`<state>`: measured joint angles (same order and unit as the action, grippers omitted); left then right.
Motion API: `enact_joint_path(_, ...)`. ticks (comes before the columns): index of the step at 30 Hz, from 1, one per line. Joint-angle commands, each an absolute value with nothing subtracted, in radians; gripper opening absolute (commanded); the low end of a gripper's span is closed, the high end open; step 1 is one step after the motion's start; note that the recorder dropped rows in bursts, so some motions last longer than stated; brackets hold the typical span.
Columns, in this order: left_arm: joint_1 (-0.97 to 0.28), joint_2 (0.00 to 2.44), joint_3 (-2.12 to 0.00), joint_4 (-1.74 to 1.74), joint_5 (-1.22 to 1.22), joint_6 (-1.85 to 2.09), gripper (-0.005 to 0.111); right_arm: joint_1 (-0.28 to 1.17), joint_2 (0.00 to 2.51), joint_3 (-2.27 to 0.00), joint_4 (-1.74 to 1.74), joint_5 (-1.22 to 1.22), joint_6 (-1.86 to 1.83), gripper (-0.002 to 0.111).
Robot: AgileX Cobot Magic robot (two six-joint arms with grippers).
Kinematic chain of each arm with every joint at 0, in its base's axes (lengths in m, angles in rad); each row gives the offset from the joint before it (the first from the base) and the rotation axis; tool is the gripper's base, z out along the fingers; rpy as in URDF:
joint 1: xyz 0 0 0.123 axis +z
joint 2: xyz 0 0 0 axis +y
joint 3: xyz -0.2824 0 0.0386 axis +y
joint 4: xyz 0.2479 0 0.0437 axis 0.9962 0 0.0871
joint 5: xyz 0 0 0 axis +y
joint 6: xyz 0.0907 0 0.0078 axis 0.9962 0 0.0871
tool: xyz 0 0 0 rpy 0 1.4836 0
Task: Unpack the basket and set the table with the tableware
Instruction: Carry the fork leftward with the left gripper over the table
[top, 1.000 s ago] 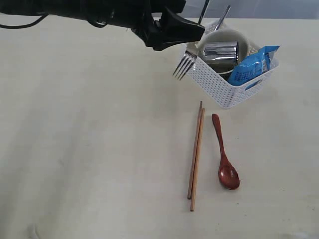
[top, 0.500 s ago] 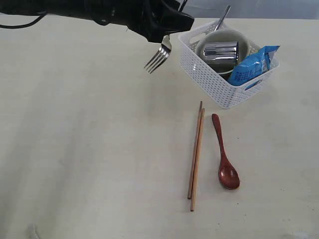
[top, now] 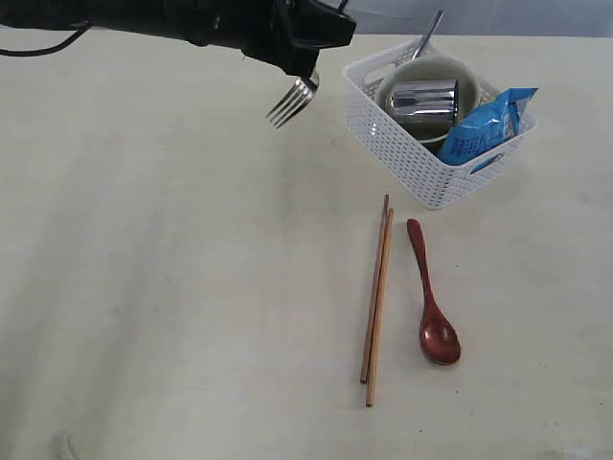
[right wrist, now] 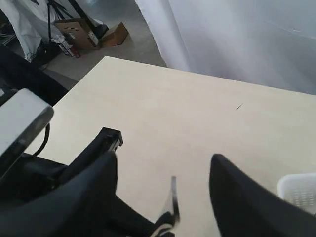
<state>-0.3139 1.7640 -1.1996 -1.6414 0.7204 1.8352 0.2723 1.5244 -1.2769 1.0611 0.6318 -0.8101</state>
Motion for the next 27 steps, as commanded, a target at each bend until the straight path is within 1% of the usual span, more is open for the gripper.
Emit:
enact_joint_path(1, -0.312, 1.756, -1.193, -1.621, 0.651, 1.755, 0.000, 0.260, 1.510, -1.275, 1.061, 0.623, -0.829, 0.061)
enact_joint_path(3, -0.312, 1.752, -1.193, -1.565, 0.579, 1.648, 0.000, 0.231, 1.490, -1.278, 1.042, 0.623, -0.829, 0.060)
enact_joint_path(7, -0.312, 1.725, -1.178, -1.313, 0.447, 1.313, 0.000, 0.131, 1.435, -1.278, 0.982, 0.634, -0.765, 0.060)
enact_joint_path(9, -0.312, 1.701, -1.145, -1.196, 0.399, 1.167, 0.000, 0.082, 1.407, -1.268, 0.923, 0.638, -0.707, 0.060)
enact_joint_path(13, -0.317, 1.645, -1.042, -1.129, 0.284, 1.026, 0.000, 0.021, 1.361, -1.203, 0.889, 0.633, -0.695, 0.060)
enact_joint_path(18, -0.348, 1.568, -0.897, -1.129, 0.173, 0.881, 0.000, 0.013, 1.327, -1.104, 0.877, 0.622, -0.736, 0.060)
enact_joint_path(23, -0.442, 1.523, -0.784, -1.129, 0.037, 0.794, 0.000, 0.013, 1.316, -1.041, 0.877, 0.622, -0.789, 0.060)
enact_joint_path(27, -0.451, 1.520, -0.736, -1.129, 0.000, 0.769, 0.000, 0.013, 1.309, -1.021, 0.877, 0.627, -0.793, 0.060)
